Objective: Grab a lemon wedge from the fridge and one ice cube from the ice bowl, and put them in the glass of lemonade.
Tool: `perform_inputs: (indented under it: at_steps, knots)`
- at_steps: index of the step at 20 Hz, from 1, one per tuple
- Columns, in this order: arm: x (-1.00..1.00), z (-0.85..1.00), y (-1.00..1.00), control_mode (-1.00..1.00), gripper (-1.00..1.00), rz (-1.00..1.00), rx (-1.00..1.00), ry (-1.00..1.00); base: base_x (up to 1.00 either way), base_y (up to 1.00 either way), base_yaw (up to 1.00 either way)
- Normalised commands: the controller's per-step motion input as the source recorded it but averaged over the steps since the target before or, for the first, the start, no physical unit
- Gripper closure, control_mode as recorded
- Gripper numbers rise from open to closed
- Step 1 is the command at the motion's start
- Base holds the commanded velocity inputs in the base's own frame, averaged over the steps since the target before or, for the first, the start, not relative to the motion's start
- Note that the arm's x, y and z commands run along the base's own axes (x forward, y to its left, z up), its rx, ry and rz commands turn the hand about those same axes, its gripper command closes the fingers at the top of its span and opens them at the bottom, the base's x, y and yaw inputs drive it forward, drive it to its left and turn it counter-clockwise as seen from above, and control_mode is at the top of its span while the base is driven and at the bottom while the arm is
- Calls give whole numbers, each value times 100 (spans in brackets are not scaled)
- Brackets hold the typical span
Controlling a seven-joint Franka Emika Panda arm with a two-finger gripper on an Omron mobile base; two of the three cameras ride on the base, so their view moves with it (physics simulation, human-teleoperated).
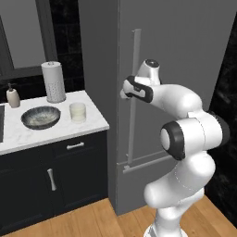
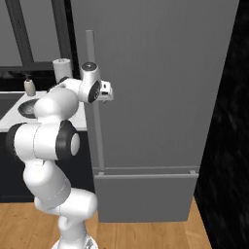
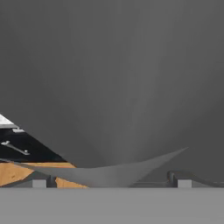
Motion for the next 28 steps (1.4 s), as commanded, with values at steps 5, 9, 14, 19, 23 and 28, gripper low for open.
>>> perform_inputs:
  at_steps: [5,9,14,19,23,28]
  knots:
    - [30,-22,14,-100,-100,4,0,-9,0,0,0]
    - [6,-31,13,-100,-100,4,7,-19,0,0,0]
    - [21,-11,15,-100,-100,4,2,-7,0,0,0]
    - [31,-3,23,-100,-100,3,0,-1,0,0,0]
    - [33,-8,30,-100,-100,1,0,-7,0,0,0]
    - [39,-14,41,-100,100,1,0,-8,0,0,0]
